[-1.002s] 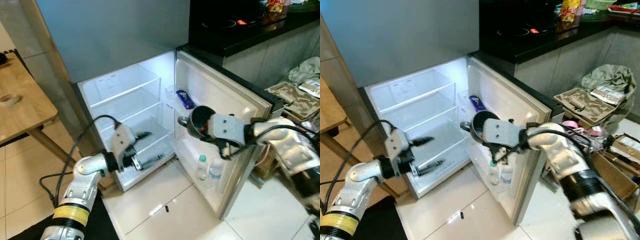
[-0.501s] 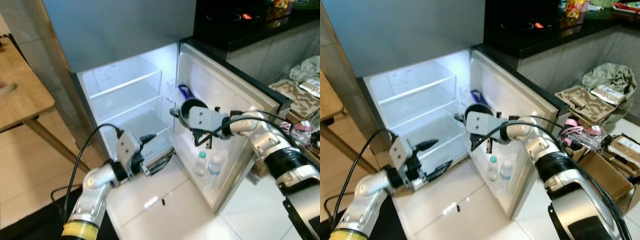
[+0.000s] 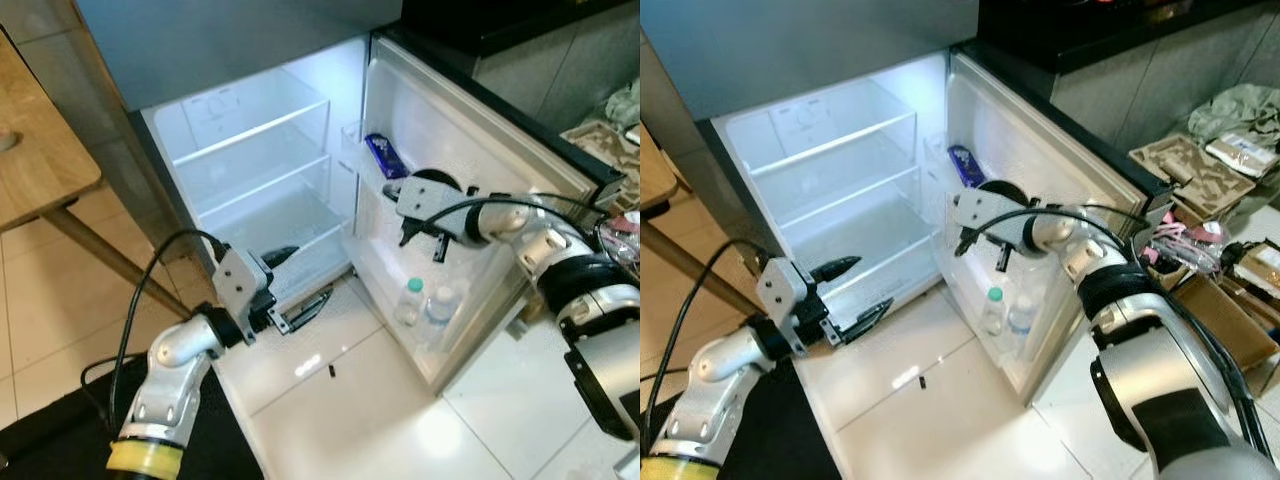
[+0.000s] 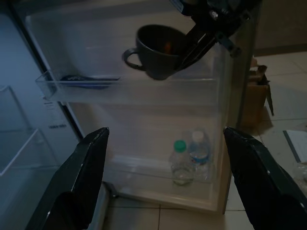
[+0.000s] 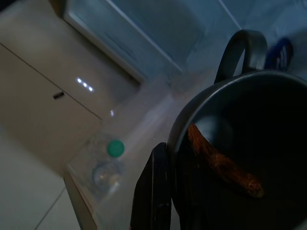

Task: Restocking fridge

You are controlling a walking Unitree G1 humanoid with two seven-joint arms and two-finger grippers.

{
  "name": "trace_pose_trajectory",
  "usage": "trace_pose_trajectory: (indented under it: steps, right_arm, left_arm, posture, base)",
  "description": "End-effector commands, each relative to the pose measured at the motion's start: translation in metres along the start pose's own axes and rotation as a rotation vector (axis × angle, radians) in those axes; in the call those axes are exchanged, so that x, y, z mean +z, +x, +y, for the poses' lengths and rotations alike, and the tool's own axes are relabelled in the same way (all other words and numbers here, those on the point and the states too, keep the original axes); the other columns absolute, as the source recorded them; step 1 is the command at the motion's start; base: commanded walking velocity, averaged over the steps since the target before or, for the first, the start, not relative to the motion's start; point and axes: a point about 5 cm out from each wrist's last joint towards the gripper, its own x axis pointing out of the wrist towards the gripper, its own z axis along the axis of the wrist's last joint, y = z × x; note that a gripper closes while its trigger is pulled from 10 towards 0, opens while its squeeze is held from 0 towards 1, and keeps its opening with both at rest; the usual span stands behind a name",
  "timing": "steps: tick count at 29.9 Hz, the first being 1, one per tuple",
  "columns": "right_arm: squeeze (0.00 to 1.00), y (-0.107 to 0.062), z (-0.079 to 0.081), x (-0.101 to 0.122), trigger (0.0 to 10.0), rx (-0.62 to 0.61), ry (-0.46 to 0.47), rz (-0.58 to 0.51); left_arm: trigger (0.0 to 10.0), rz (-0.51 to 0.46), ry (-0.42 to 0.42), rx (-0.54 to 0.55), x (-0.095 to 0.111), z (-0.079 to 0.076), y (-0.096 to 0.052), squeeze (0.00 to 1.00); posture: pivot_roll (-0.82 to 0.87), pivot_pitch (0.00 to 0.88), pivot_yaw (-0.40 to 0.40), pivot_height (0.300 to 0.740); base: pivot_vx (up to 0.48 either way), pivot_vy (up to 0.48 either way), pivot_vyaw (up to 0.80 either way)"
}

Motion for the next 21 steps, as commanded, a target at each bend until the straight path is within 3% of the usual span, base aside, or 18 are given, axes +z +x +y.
trace_pose_trajectory:
  steps: [1,15,21]
  right_arm:
    - [0.0,-0.003,-0.004,-0.005,0.0,0.001,0.003,0.046]
    - [0.0,-0.016,-0.019,-0.012,0.0,0.049,-0.051,0.198]
    - [0.0,-0.021,-0.017,-0.017,0.0,0.175,-0.104,0.257]
  left_arm:
    - [10.0,0.0,0.028,-0.009,0.007,0.004,-0.001,0.0]
    - [10.0,-0.001,0.025,-0.029,0.009,-0.002,0.003,0.0]
    - [10.0,-0.005,0.02,-0.032,0.01,-0.003,0.005,0.0]
  posture:
    - [-0.06,0.213,0.02,0.74]
    - [-0.07,0.216,0.019,0.74]
    - [-0.08,0.214,0.017,0.74]
  base:
    - [0.0,0.0,0.0]
    - [0.0,0.0,0.0]
    - [0.0,0.0,0.0]
